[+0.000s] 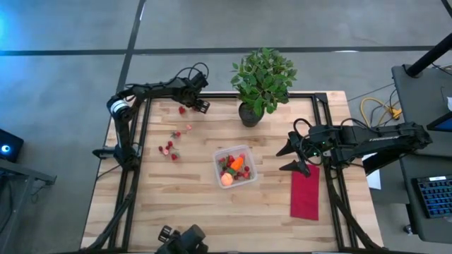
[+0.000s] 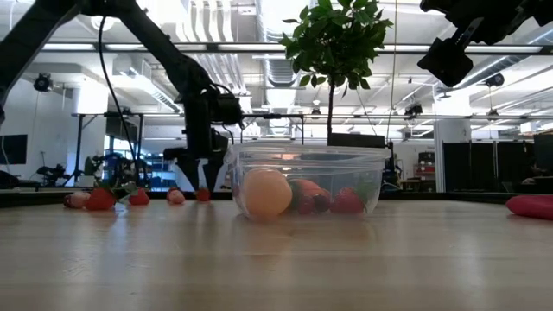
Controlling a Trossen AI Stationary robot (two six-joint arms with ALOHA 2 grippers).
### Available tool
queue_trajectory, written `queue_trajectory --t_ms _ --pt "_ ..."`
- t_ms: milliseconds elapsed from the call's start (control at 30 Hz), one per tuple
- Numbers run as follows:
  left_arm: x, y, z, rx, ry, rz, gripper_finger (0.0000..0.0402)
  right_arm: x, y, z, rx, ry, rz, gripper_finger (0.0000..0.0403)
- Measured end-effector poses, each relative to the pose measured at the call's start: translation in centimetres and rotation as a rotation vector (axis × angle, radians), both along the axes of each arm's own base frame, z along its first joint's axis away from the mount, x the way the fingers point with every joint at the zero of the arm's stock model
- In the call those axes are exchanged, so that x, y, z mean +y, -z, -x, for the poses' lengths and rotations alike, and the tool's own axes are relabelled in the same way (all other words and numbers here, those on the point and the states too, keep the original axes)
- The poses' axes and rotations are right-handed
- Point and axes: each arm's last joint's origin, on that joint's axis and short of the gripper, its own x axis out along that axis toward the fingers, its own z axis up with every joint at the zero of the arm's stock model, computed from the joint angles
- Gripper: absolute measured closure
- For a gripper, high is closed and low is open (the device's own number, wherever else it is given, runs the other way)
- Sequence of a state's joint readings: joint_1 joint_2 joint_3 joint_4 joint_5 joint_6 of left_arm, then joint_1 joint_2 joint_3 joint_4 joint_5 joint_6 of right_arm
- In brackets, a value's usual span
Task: Pick and placing Produce into tupperware
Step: Put the red strawberry into the transparent bin
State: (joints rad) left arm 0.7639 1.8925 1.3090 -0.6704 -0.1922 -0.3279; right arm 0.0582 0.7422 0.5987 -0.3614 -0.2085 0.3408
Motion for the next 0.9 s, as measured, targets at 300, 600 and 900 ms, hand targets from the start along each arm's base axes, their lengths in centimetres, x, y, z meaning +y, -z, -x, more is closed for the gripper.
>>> queue_trajectory --t_ms 300,600,900 --pt "0.1 1.0 -0.1 0.022 0.004 0.022 0.0262 0.0 0.0 0.0 0.000 0.000 0.000 0.0093" --pt "0.0 0.8 -0.2 0.027 0.029 0.017 0.0279 0.0 0.0 0.0 0.001 0.000 0.000 0.0094" --pt "-5.7 -6.0 -0.9 -0.218 0.435 0.127 0.0280 0.0 0.0 0.0 0.000 0.000 0.000 0.0091"
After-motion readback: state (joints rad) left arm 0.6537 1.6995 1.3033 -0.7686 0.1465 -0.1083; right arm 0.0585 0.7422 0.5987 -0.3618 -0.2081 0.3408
